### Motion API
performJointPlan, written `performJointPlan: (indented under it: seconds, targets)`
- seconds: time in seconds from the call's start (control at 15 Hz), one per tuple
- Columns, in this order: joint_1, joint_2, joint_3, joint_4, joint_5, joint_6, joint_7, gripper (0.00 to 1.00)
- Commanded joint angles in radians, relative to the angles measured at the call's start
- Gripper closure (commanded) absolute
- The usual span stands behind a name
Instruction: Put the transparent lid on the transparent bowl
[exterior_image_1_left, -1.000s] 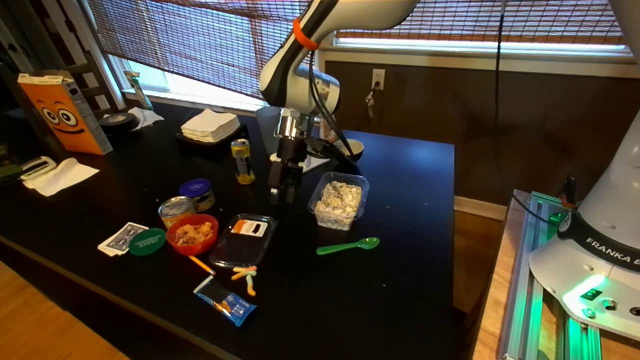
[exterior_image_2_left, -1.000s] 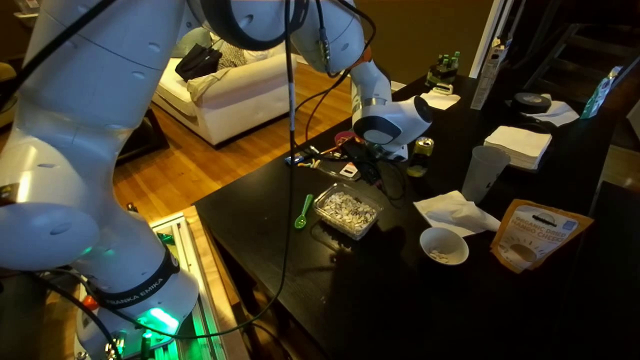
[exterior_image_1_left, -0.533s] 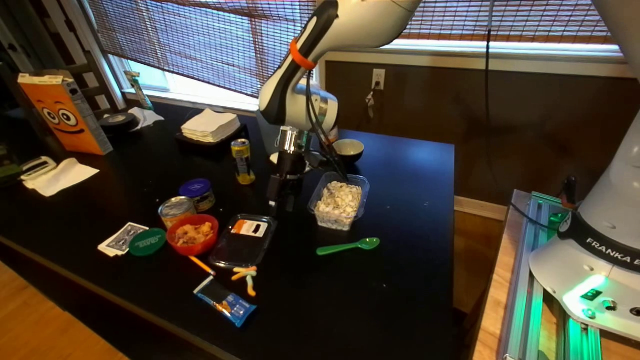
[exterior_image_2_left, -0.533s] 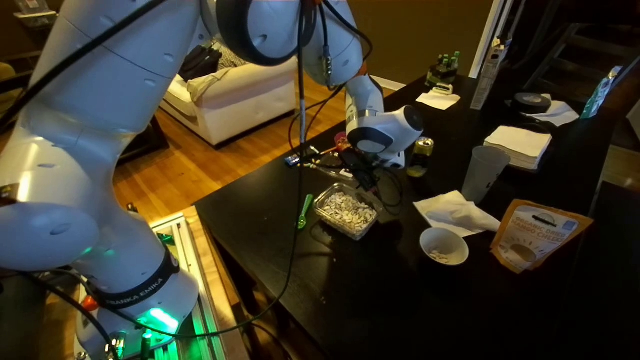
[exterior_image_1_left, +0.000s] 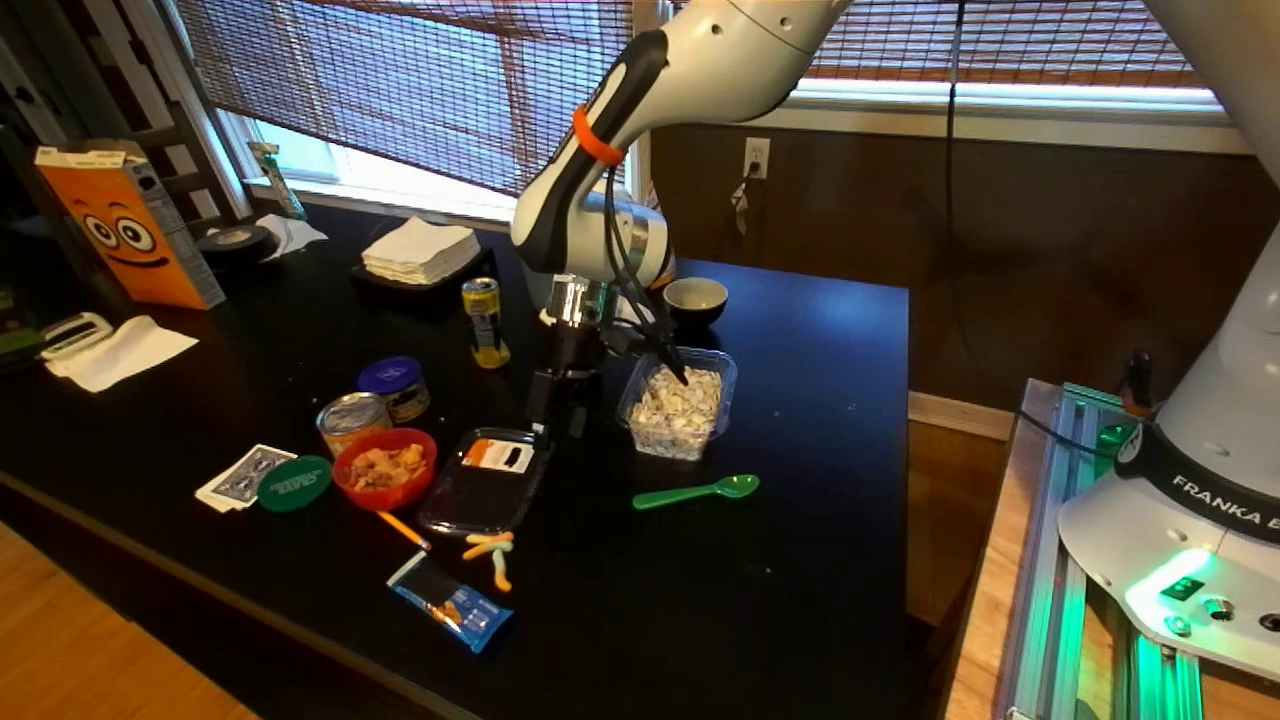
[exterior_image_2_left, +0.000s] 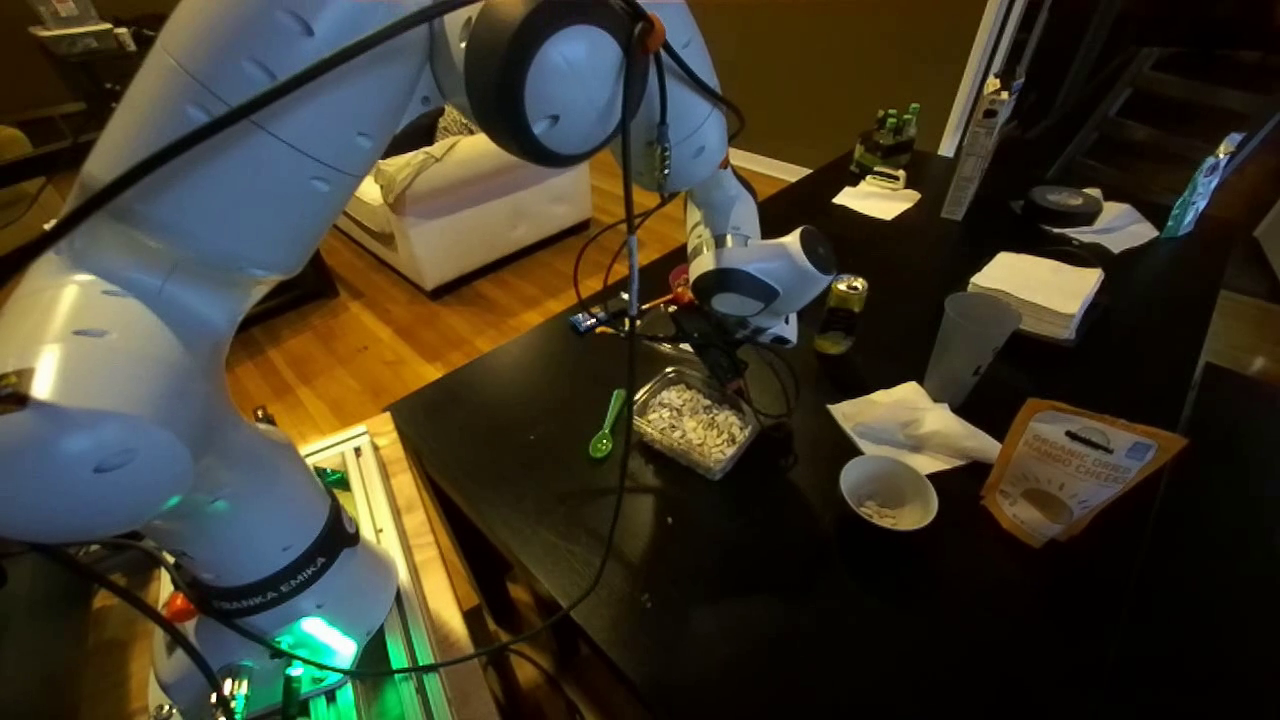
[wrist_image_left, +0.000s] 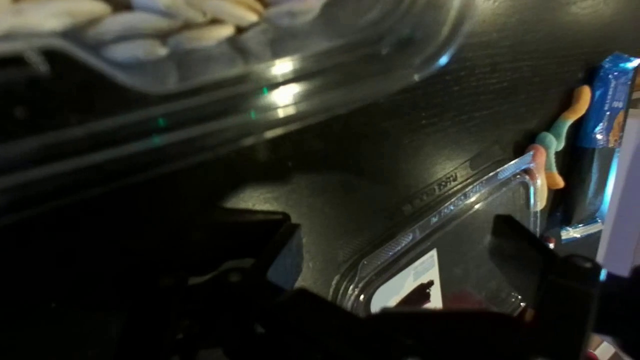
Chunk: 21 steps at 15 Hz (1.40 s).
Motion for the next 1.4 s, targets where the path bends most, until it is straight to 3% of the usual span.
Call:
performJointPlan:
  seconds: [0.0,0.6,1.0,1.07,1.13,1.33]
  targets:
    - [-0.027,0.049,0.045,0.059,-0.041,-0.035,0.038,0.00]
    - [-0.027,0.085,0.078,0.112,-0.094,-0.082,0.097,0.02]
    - [-0.039,0.107,0.084,0.140,-0.105,-0.104,0.109,0.21]
    - [-0.042,0.109,0.085,0.142,-0.104,-0.107,0.108,0.30]
    - [-0.044,0.111,0.085,0.144,-0.103,-0.109,0.107,0.27]
    - [-0.050,0.117,0.087,0.152,-0.100,-0.114,0.104,0.34]
